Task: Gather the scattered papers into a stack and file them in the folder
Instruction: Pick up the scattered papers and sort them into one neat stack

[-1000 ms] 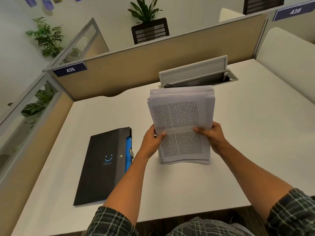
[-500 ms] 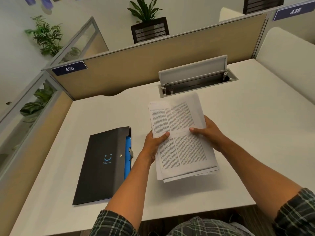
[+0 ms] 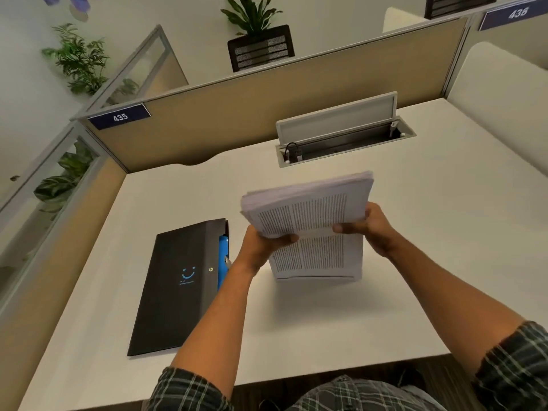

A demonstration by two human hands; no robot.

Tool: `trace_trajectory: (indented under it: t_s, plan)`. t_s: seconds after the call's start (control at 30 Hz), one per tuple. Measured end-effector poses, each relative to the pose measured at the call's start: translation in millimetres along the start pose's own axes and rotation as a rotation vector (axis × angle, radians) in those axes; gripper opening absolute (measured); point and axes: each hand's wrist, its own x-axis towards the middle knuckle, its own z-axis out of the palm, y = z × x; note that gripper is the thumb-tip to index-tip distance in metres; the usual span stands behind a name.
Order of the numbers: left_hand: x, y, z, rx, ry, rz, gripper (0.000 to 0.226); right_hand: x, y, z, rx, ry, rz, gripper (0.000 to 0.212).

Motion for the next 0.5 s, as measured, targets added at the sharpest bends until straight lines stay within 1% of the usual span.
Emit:
trace_trajectory:
  t_s: [0.07, 0.13, 0.2, 0.23, 0.37, 0.43, 0.5]
  plan:
    - [2, -14, 2, 0.048, 0.065, -0.086, 0.032, -2, 12, 0, 0.006, 0.030, 0.048, 0.060]
    - [1, -23, 4, 0.024, 0.094, -0.157, 0.030, -2, 22, 2, 0.010, 0.048, 0.071, 0.051]
    - [2, -31, 7, -0.006, 0.101, -0.170, 0.025, -3, 28, 7, 0.006, 0.090, 0.082, 0.045]
    - [2, -33, 9, -0.011, 0.116, -0.166, 0.025, -2, 29, 9, 0.004, 0.120, 0.084, 0.045]
    - [11, -33, 13, -0.077, 0.175, -0.183, 0.037, 4, 28, 15, 0.008, 0.195, 0.076, 0.057]
    - [16, -33, 14, -0.124, 0.180, -0.236, 0.038, 10, 27, 14, -0.003, 0.199, 0.089, 0.052]
    - [19, -36, 14, -0.179, 0.186, -0.324, 0.039, 15, 30, 9, -0.022, 0.168, 0.138, 0.044]
